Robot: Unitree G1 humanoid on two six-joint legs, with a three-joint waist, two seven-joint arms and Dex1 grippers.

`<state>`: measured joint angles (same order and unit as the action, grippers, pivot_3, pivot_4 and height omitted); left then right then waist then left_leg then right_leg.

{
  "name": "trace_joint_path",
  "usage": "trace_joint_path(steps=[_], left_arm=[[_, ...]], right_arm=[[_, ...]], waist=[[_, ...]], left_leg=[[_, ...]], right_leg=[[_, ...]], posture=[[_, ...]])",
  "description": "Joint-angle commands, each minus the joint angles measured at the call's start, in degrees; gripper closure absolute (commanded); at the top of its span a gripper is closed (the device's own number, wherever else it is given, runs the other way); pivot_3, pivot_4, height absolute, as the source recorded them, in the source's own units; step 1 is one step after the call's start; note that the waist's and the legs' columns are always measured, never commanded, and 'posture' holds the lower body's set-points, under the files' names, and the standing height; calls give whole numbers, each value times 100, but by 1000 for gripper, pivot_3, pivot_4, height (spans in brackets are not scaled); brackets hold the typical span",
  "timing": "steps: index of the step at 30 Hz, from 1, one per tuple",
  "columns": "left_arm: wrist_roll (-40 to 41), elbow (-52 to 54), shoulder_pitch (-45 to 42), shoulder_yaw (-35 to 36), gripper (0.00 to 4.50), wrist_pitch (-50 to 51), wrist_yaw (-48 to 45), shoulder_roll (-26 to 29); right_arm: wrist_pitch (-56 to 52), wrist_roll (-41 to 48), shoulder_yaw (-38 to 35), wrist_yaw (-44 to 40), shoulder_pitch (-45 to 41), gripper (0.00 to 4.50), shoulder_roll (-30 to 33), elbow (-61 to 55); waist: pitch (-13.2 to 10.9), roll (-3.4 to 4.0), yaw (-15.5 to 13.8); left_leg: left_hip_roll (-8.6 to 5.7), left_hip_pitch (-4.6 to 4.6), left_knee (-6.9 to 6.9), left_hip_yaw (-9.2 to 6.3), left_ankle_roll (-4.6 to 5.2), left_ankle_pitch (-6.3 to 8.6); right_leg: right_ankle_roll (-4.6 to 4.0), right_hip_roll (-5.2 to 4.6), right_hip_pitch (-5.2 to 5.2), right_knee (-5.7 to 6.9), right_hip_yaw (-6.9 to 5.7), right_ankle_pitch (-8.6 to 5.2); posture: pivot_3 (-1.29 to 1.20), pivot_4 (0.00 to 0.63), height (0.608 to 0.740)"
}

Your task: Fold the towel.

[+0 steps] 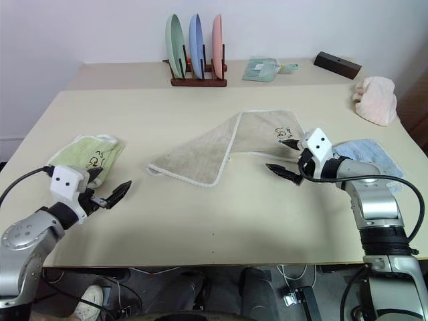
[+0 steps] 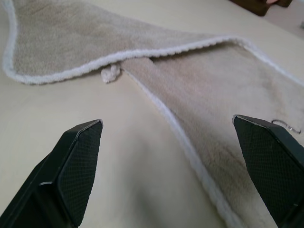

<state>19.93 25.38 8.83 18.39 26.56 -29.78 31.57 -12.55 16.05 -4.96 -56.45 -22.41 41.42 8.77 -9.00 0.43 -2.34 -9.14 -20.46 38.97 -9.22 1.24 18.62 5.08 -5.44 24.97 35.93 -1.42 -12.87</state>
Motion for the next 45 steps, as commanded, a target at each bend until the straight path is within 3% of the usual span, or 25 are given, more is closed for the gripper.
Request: trace_joint_path(steps=[1,17,24,28,36,45], left_arm=[[-46,96,-2,-23,0,-149,14,7],[25,89,-298,-283,0,-41,-207,131],[-22,-220,-722,-795,0,-149,-614,252],[6,-538,-1612,-1612,0,-8,-1218,302],[-1198,-1926,-3738,-3737,0,-180,-1890,-184],[-1379,-2459,-4333,-4164,0,874,-1897,-659]], right_arm=[[-19,54,-22,43,-175,14,-37,-182],[92,97,-35,169,352,14,-242,-570],[-78,237,-92,374,838,14,-325,-1122],[-162,280,-116,400,823,14,-316,-1207],[-127,236,37,433,831,14,-478,-1220],[-111,226,39,650,1140,14,-612,-1497]], waist=[[0,0,-1],[-1,0,-5],[-2,1,-4],[-6,1,-30],[-6,1,18],[-8,0,-12]], left_leg=[[0,0,0,0,0,0],[0,-1,0,-1,0,0],[0,-1,-1,-1,0,0],[-1,-3,-1,-2,0,0],[-2,-2,0,-1,1,-1],[-1,-8,3,-2,0,-2]], right_leg=[[0,0,0,0,0,0],[0,0,0,-2,0,0],[0,1,0,-1,0,0],[1,0,0,-1,0,0],[3,1,0,-5,0,1],[3,7,8,-1,7,1]], posture=[[0,150,740],[0,150,740],[0,150,740],[0,150,740],[0,150,740],[0,150,740]])
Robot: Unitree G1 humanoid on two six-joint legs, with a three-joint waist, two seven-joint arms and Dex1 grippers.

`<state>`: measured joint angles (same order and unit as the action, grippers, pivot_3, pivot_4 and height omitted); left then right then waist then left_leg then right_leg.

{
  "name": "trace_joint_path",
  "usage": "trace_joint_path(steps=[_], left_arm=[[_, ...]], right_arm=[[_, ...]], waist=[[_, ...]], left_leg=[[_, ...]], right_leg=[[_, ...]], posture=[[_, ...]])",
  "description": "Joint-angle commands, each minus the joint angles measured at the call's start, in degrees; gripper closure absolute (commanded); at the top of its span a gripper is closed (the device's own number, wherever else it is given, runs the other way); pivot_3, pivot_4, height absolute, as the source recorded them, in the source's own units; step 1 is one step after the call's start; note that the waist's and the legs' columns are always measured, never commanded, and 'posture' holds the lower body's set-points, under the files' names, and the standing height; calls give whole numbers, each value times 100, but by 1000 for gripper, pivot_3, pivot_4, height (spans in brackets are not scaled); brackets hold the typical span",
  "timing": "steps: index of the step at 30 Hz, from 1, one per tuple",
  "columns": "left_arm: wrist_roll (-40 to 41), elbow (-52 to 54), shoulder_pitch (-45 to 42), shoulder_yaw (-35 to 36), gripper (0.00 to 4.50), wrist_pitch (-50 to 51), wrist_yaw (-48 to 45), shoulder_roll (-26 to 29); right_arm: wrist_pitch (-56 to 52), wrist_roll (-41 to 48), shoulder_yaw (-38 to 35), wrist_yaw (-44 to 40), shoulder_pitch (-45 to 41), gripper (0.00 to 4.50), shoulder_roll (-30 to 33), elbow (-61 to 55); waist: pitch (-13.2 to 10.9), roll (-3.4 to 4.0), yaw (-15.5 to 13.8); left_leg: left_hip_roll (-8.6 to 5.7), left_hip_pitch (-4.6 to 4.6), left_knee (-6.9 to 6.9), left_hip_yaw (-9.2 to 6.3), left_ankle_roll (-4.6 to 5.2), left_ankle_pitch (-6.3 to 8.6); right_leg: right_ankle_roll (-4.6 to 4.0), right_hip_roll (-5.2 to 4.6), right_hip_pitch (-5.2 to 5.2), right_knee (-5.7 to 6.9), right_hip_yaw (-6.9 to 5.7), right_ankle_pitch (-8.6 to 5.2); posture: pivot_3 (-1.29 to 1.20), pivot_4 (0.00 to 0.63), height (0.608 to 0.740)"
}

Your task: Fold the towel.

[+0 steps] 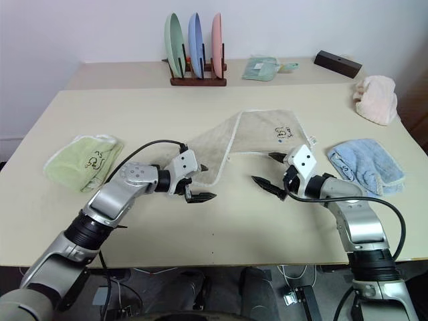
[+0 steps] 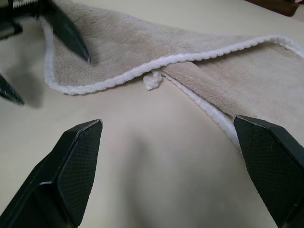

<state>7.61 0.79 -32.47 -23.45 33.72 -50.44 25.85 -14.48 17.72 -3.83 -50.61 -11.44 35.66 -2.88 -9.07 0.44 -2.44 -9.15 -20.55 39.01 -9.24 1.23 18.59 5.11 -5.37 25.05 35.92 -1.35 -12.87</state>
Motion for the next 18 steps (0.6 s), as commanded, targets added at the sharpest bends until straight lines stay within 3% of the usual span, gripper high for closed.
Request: trace_joint_path(steps=[1,2,5,12,18], left_arm=[[-212,-51,-226,45,0,209,300,-147],[-255,-84,-237,70,0,246,384,-188],[-356,-163,-157,121,805,186,568,-239],[-501,-255,49,144,4266,-186,697,-202],[-529,152,350,293,4397,-669,610,128]], right_arm=[[77,65,-96,97,84,14,-37,-367],[71,69,-112,118,110,14,-39,-391],[69,65,-113,166,162,0,-41,-438],[26,69,-74,228,121,0,-31,-472],[-48,67,-55,247,153,0,-8,-575]], waist=[[-1,-1,0],[-1,-1,2],[-1,-1,15],[0,-1,11],[-1,-1,34]], left_leg=[[0,-1,1,0,0,0],[0,-1,1,0,0,0],[0,1,-1,0,0,0],[1,6,0,1,-5,-3],[1,6,-1,2,-5,-3]], right_leg=[[0,0,0,0,0,0],[0,0,0,0,0,0],[1,0,0,0,0,0],[1,1,-1,7,3,0],[1,2,2,8,5,0]], posture=[[0,150,740],[0,150,740],[0,150,740],[0,150,740],[0,150,740]])
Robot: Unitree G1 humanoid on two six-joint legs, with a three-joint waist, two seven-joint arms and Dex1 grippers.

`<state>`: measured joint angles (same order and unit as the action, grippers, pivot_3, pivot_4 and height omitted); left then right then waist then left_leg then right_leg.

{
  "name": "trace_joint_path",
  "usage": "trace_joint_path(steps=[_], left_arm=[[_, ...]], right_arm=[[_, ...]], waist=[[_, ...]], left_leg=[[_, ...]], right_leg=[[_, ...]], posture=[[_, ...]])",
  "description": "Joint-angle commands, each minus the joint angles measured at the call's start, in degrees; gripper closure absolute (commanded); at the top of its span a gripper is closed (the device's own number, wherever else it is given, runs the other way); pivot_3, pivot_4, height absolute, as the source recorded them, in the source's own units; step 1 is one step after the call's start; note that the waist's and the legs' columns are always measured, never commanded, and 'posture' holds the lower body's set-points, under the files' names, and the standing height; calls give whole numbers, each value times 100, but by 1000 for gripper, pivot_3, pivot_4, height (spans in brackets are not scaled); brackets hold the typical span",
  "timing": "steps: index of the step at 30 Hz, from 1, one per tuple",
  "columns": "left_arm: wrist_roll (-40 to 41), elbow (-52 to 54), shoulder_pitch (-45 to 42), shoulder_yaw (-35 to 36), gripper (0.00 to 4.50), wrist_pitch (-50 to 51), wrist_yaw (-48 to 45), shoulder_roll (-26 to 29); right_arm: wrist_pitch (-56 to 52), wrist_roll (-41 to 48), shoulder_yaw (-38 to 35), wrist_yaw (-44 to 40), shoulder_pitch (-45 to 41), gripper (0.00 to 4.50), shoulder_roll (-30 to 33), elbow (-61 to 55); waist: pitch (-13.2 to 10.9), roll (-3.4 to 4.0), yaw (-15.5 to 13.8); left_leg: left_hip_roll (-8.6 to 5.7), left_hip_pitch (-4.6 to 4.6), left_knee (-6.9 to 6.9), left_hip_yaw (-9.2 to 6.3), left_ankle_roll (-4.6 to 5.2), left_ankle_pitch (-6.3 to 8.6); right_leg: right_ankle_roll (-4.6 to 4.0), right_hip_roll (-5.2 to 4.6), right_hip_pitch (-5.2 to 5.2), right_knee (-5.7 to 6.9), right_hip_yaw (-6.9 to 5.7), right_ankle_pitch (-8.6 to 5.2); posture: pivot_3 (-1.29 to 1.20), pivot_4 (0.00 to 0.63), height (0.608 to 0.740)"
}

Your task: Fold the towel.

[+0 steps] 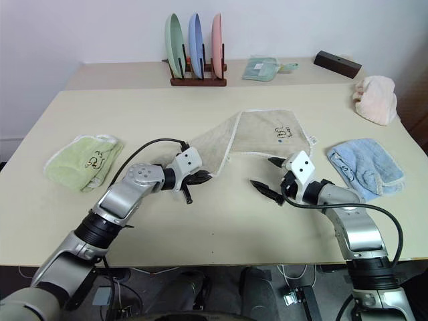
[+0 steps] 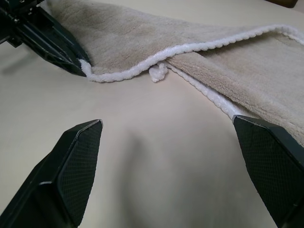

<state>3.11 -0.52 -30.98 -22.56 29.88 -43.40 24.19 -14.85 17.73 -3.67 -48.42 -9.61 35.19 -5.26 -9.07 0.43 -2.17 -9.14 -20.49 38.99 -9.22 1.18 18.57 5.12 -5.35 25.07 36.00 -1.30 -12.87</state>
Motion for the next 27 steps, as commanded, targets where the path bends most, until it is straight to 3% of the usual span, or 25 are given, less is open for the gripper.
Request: trace_joint_path(steps=[1,7,11,16,27], left_arm=[[79,498,314,354,4397,-370,-236,412],[1245,1990,1704,1713,4397,-192,-1209,1667],[1366,2471,3044,2473,4397,-555,-1598,2520],[1428,2450,4366,3683,4397,-439,-1212,2524],[1313,2267,4470,3762,4397,-641,-534,2073]], right_arm=[[-21,69,-77,35,-29,0,43,-354],[67,-17,-174,147,-219,0,68,-224],[321,-254,-223,380,-518,0,72,106],[1116,-1229,5,736,-1142,0,419,1183],[3488,-3198,1003,1349,-2156,0,932,3051]], waist=[[0,0,12],[-3,5,0],[-9,12,-12],[-14,10,-25],[-14,10,19]], left_leg=[[1,-1,-2,2,0,0],[3,-8,-5,9,-1,0],[5,6,-20,33,3,2],[5,6,-19,52,14,9],[24,12,-27,102,13,9]], right_leg=[[0,1,4,1,3,0],[-1,5,17,3,14,0],[-2,11,18,3,45,-1],[-1,13,19,2,61,0],[-1,33,36,5,95,0]], posture=[[0,150,740],[0,150,740],[0,150,740],[0,150,740],[0,150,740]])
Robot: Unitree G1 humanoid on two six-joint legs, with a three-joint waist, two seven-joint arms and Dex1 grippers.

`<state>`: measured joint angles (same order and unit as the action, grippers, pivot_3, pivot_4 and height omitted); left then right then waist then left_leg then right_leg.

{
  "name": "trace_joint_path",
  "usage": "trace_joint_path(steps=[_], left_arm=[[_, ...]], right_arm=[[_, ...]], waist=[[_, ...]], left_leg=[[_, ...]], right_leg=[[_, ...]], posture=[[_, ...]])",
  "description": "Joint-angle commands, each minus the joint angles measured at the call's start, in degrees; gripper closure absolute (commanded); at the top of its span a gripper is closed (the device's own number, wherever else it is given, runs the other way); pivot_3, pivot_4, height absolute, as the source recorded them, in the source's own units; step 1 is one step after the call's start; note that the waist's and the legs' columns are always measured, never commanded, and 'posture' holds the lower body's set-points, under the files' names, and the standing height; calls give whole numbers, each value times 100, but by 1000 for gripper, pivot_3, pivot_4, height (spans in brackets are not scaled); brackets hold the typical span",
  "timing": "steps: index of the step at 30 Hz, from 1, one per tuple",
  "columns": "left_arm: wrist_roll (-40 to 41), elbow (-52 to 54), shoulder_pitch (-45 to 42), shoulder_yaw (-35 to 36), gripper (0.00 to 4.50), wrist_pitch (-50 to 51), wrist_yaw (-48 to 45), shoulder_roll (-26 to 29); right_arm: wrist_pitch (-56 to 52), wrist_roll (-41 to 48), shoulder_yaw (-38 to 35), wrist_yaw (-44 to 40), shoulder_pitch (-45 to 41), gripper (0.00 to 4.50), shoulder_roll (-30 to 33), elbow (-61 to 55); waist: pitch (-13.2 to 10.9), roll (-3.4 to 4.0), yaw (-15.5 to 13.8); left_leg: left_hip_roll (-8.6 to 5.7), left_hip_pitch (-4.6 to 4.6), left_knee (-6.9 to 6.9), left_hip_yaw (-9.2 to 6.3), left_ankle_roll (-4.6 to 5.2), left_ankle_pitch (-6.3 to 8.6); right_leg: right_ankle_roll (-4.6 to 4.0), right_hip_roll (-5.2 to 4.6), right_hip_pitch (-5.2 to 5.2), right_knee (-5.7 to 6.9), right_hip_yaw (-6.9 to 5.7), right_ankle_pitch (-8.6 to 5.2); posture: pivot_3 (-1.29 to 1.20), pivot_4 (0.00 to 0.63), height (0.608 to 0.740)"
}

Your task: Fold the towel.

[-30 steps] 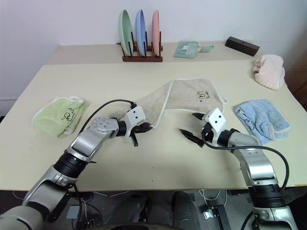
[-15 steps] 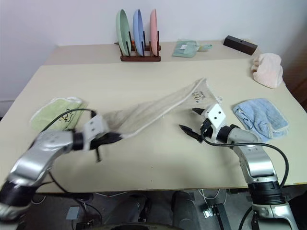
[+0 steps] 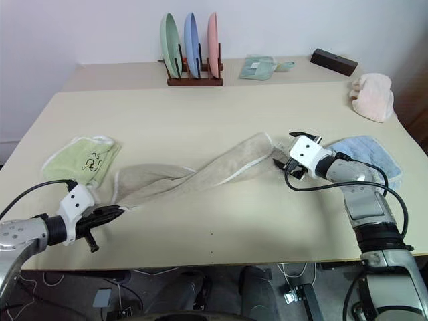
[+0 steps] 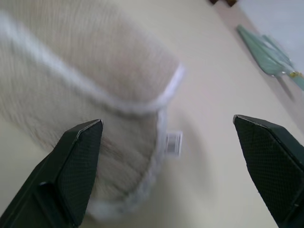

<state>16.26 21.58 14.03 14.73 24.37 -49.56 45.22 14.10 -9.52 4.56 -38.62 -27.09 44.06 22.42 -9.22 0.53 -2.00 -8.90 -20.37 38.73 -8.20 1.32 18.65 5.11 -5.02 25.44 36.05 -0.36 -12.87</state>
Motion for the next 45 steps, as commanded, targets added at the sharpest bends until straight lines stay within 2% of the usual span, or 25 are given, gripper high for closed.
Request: trace_joint_path(steps=[1,11,22,27,32,38,39,40,45], left_arm=[[-6,48,-56,16,4397,-89,93,-36],[-51,-143,-170,-113,4397,-275,143,-72],[-53,-209,-19,-106,4397,-450,172,-97],[-64,-166,4,-142,4397,-444,199,-108],[-72,-219,-40,-172,4397,-470,214,-102],[-74,-221,-148,-229,4397,-431,276,-120],[-76,-218,-151,-234,4500,-429,284,-124],[-71,-209,-145,-232,4500,-425,296,-135],[-68,-166,-122,-238,4500,-397,325,-167]], right_arm=[[718,-605,241,497,-547,0,14,445],[1799,-1278,920,635,-1412,0,-5,1525],[2455,-1154,980,170,-1239,0,362,1388],[2548,-1633,1227,535,-1439,0,82,1627],[2621,-2280,1516,1309,-1786,0,-222,2149],[2769,-2606,1701,1964,-2210,0,-429,2742],[2802,-2615,1724,1999,-2239,528,-434,2801],[2844,-2617,1745,2029,-2251,779,-423,2854],[3008,-2718,1859,2194,-2267,3404,-380,3038]], waist=[[0,0,2],[0,0,-12],[0,0,-7],[0,0,20],[2,-3,55],[2,-3,135],[2,-3,137],[2,-3,135],[2,-3,142]], left_leg=[[4,1,0,3,0,0],[6,0,-1,10,0,1],[8,2,-4,12,0,1],[12,4,-7,15,-1,1],[14,7,-8,17,-2,1],[19,8,-9,18,-6,2],[19,8,-9,18,-7,3],[20,8,-9,18,-8,3],[23,7,-12,20,-10,4]], right_leg=[[0,2,0,0,1,0],[-1,6,2,-2,6,1],[-1,8,2,-2,8,1],[-2,13,4,-2,11,1],[-2,17,2,-1,13,1],[-4,25,3,-2,16,2],[-4,26,3,-2,17,2],[-4,28,4,-2,17,2],[-5,31,7,-3,19,2]], posture=[[0,150,740],[0,150,740],[0,150,740],[0,150,740],[0,150,740],[0,150,740],[0,150,740],[0,150,740],[0,150,740]])
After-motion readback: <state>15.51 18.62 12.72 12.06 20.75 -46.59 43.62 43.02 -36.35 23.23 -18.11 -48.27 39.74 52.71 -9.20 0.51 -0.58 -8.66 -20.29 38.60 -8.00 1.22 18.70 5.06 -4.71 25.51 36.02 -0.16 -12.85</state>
